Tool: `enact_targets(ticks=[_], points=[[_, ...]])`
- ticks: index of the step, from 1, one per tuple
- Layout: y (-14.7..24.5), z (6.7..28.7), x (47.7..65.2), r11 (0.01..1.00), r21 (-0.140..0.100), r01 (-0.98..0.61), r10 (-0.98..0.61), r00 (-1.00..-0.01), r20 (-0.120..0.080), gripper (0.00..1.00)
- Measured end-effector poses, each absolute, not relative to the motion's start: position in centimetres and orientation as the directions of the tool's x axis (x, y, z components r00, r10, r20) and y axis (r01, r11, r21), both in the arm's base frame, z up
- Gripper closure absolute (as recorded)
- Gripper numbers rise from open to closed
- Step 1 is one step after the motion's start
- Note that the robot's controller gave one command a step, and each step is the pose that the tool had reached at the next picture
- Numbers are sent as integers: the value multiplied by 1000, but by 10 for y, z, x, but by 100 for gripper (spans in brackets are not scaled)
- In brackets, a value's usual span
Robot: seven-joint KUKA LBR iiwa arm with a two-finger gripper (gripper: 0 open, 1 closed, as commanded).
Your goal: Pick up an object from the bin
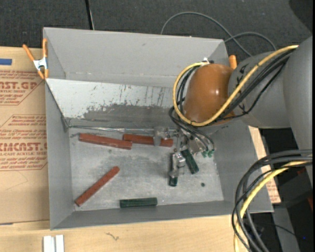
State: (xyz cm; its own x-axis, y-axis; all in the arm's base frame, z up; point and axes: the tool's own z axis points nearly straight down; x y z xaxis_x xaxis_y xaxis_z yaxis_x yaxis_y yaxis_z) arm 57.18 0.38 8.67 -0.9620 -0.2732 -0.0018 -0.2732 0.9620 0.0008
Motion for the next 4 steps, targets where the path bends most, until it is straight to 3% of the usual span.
enact_targets(ticks=[1,2,3,4], points=[[15,70,561,737,0,-676,-676,-737,-3,0],[-51,82,528,772,-1,-635,-635,-772,2,0],[-31,69,498,563,3,-827,-827,-563,0,0],[-31,69,499,564,2,-826,-826,-564,-1,100]])
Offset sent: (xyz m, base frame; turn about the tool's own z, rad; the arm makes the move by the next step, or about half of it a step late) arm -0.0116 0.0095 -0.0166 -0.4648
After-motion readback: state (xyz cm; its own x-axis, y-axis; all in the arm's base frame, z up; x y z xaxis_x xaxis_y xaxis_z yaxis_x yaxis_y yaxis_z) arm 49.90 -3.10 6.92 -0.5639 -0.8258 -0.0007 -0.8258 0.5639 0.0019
